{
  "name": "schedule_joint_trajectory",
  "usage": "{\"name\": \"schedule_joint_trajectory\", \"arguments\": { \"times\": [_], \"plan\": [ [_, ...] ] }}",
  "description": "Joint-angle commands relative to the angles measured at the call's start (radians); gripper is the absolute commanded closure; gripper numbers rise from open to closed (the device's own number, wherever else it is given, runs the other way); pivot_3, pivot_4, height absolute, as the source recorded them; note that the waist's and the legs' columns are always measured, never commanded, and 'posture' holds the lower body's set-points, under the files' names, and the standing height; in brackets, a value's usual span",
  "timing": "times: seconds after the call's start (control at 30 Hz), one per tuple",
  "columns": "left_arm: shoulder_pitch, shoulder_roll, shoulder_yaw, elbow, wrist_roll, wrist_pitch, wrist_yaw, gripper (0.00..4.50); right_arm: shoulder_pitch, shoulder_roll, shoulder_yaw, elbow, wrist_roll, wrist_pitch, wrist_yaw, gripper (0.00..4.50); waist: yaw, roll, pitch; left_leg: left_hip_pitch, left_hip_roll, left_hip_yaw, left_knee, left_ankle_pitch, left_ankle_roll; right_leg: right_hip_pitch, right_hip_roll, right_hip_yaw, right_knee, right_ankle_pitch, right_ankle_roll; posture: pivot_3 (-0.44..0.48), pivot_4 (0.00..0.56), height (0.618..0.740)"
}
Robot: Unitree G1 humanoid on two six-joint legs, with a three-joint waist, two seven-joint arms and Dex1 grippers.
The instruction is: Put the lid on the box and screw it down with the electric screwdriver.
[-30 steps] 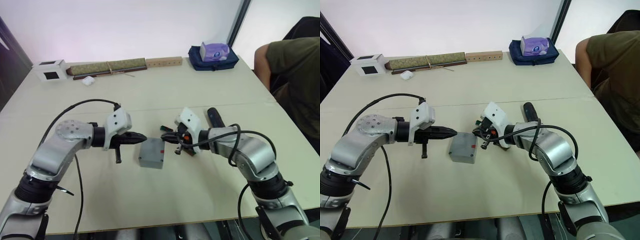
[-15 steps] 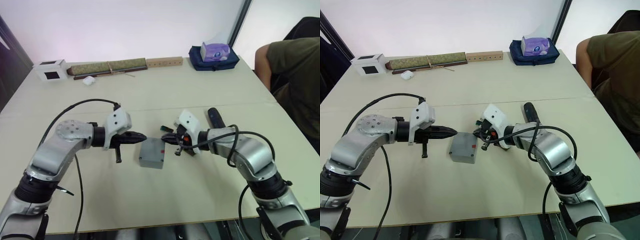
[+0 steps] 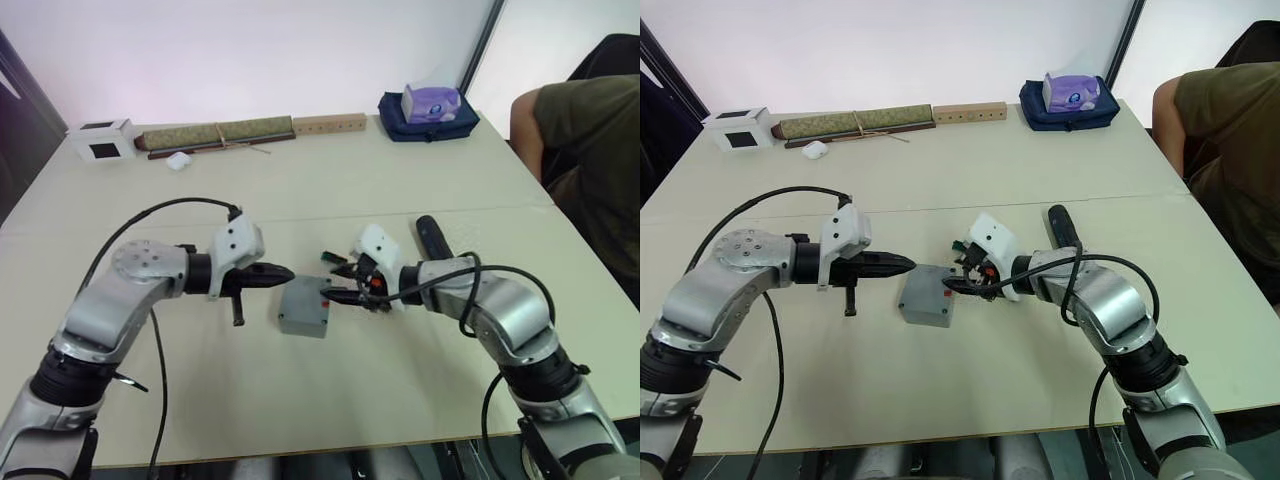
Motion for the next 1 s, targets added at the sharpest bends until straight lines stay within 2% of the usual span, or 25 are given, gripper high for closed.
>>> {"name": "schedule_joint_trajectory", "arguments": {
  "times": [0.03, 0.07, 0.3, 0.4, 0.43, 0.57, 0.73, 1.0],
  "plan": [
    [-0.001, -0.004, 0.019, -0.062, -0.029, 0.004, 0.004, 4.5, -0.059, -0.061, -0.101, -0.056, 0.03, 0.012, 0.012, 0.34, 0.001, 0.0, 0.0, 0.0, 0.0, 0.0, 0.0, 0.0, 0.0, 0.0, 0.0, 0.0, 0.0, 0.0, 0.0, 0.0, 0.15, 0.74],
    [0.002, -0.003, 0.026, -0.069, -0.038, 0.002, 0.001, 4.5, -0.087, -0.095, -0.117, -0.029, 0.017, 0.035, 0.001, 0.06, 0.001, 0.0, 0.0, 0.0, 0.0, 0.0, 0.0, 0.0, 0.0, 0.0, 0.0, 0.0, 0.0, 0.0, 0.0, 0.0, 0.15, 0.74],
    [-0.002, -0.007, 0.045, -0.101, -0.092, 0.003, -0.006, 4.5, -0.208, -0.277, -0.104, 0.12, -0.015, 0.175, 0.008, 0.06, 0.001, 0.0, 0.0, 0.0, 0.0, 0.0, 0.0, 0.0, 0.0, 0.0, 0.0, 0.0, 0.0, 0.0, 0.0, 0.0, 0.15, 0.74],
    [-0.032, -0.037, 0.055, -0.126, -0.147, 0.018, 0.006, 4.5, -0.314, -0.412, 0.036, 0.281, -0.062, 0.302, 0.052, 0.06, -0.001, 0.001, 0.001, 0.0, 0.0, 0.001, -0.001, 0.0, 0.0, 0.0, -0.001, 0.001, -0.001, 0.0, 0.0, 0.0, 0.15, 0.74],
    [-0.037, -0.039, 0.055, -0.124, -0.146, 0.01, 0.006, 4.5, -0.352, -0.424, 0.075, 0.323, -0.061, 0.353, 0.061, 0.06, 0.001, 0.001, 0.0, 0.0, 0.0, 0.001, 0.001, 0.0, 0.0, 0.0, 0.0, 0.001, -0.001, 0.0, 0.0, 0.0, 0.15, 0.74],
    [-0.046, -0.043, 0.031, -0.115, -0.115, -0.025, 0.009, 4.5, -0.465, -0.431, 0.216, 0.476, -0.074, 0.436, 0.108, 0.06, -0.006, 0.001, 0.0, 0.0, 0.0, 0.002, 0.0, 0.0, 0.0, 0.0, 0.0, 0.001, -0.002, 0.0, 0.0, 0.0, 0.15, 0.74],
    [-0.061, -0.068, 0.007, -0.119, -0.098, -0.041, 0.029, 4.5, -0.522, -0.422, 0.322, 0.595, -0.084, 0.437, 0.172, 0.06, -0.002, 0.001, 0.001, 0.0, 0.0, 0.002, -0.001, 0.0, 0.0, -0.001, 0.0, 0.001, -0.002, 0.0, 0.0, 0.0, 0.15, 0.74],
    [-0.044, -0.078, 0.017, -0.141, -0.106, -0.032, 0.042, 4.5, -0.542, -0.336, 0.402, 0.787, -0.114, 0.415, 0.221, 0.06, -0.001, 0.001, 0.001, -0.001, 0.0, 0.002, 0.0, 0.0, 0.0, -0.001, 0.0, 0.001, -0.002, 0.0, 0.0, 0.0, 0.15, 0.74]
  ]
}}
